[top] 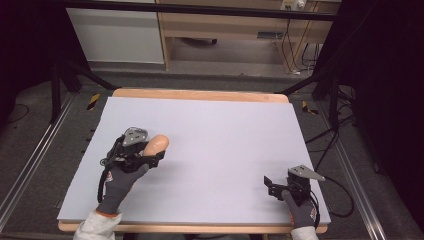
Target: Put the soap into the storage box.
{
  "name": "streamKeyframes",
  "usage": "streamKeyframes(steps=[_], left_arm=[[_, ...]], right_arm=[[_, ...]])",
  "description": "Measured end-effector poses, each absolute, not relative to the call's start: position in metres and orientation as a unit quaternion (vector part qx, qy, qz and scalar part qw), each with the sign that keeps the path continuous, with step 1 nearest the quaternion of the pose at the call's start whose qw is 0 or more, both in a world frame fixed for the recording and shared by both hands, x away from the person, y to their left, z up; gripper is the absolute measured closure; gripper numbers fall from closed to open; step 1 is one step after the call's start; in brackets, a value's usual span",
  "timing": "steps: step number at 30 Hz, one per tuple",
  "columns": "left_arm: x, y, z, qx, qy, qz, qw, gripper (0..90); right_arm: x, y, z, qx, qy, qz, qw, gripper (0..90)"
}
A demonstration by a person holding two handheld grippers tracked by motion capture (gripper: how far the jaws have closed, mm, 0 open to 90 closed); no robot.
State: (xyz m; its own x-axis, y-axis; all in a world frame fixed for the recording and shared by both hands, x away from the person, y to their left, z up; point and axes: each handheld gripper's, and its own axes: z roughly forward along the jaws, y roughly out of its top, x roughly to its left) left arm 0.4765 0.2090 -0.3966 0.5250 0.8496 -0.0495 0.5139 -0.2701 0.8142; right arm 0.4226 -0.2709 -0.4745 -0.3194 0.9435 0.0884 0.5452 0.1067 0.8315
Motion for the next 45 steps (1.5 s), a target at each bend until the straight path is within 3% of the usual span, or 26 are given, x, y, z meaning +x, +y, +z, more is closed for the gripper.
streamKeyframes(steps=[45], left_arm=[[0.512, 0.266, -0.422, 0.734, 0.523, 0.234, 0.365, 31.0]], right_arm=[[0.424, -0.27, -0.475, 0.529, 0.704, 0.408, 0.24, 4.2]])
